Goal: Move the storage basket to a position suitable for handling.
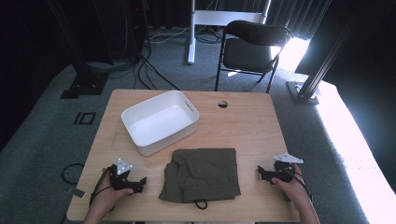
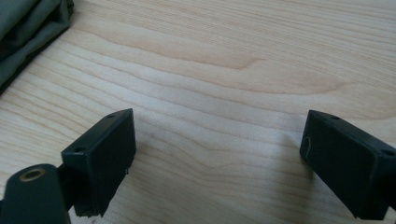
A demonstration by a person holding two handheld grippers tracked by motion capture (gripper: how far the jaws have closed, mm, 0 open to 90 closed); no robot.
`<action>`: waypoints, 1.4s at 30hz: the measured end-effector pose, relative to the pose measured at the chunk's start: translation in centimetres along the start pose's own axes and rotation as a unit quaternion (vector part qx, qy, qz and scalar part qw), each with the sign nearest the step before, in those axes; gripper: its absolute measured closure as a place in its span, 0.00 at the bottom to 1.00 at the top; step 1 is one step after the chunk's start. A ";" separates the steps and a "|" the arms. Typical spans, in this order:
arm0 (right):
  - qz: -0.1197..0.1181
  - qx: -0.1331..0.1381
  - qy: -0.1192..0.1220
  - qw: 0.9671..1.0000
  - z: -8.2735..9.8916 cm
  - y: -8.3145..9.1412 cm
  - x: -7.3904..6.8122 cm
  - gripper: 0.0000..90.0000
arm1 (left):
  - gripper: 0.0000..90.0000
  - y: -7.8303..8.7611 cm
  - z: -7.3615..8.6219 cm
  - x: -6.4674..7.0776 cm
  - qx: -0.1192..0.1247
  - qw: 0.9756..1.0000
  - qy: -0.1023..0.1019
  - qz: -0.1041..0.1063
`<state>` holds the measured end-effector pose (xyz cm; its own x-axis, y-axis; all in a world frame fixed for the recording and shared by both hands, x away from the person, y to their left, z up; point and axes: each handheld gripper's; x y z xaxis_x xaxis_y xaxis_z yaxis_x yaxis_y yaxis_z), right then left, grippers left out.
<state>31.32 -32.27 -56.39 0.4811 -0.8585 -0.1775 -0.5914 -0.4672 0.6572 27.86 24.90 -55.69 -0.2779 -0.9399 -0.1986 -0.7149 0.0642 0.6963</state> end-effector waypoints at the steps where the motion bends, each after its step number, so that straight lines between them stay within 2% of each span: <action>1: -0.001 0.000 0.001 1.000 0.0 0.0 0.0 0.11 | 0.01 0.0 0.0 0.0 0.001 1.000 -0.001 0.002; 7: -0.006 -0.003 0.005 1.000 -0.2 -0.1 0.1 0.11 | 0.01 0.0 0.0 -0.2 0.001 1.000 -0.005 0.004; 10: -0.008 -0.004 0.007 1.000 -0.4 -0.3 0.2 0.13 | 0.01 -0.1 -0.1 -0.3 0.000 1.000 0.001 0.001; 12: -0.009 -0.006 0.015 1.000 -0.9 -0.7 0.1 0.13 | 0.01 -0.1 -0.2 -0.4 -0.001 1.000 -0.003 -0.004; 15: -0.018 0.000 0.012 1.000 -1.7 -1.0 -0.2 0.13 | 0.01 -0.1 -0.4 -0.5 0.000 1.000 -0.008 -0.007; 20: -0.030 0.022 0.011 0.999 -3.5 -1.3 -0.7 0.13 | 0.01 0.2 -1.0 -1.1 0.007 1.000 -0.003 -0.013; 26: -0.040 0.039 0.026 0.998 -6.1 -2.0 -1.2 0.13 | 0.01 0.1 -1.7 -1.6 0.006 1.000 -0.003 -0.016; 31: -0.054 0.052 0.034 0.997 -8.3 -3.0 -1.9 0.13 | 0.01 -0.2 -2.3 -2.0 0.008 1.000 0.007 -0.020; 33: -0.055 0.052 0.045 0.996 -9.1 -3.5 -2.3 0.13 | 0.01 -0.3 -2.5 -2.1 0.009 1.000 0.010 -0.020; 36: -0.068 0.058 0.046 0.995 -10.2 -4.3 -2.8 0.13 | 0.01 -0.5 -2.9 -2.2 0.011 1.000 0.014 -0.018; 42: -0.078 0.060 0.056 0.994 -12.0 -5.7 -3.7 0.13 | 0.01 -0.3 -3.6 -2.5 0.019 0.999 0.024 -0.020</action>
<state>40.69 -23.85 -50.65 0.6376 -0.7484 -0.1825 -0.5746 -0.6199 0.5344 31.13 26.03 -52.91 -0.2186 -0.9570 -0.1908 -0.7492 0.0393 0.6612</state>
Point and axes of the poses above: each handheld gripper's, and its own axes: y roughly backward along the jaws, z roughly out of its underside, x roughly to its right, and after that the axes turned 14 degrees about -z, right-handed
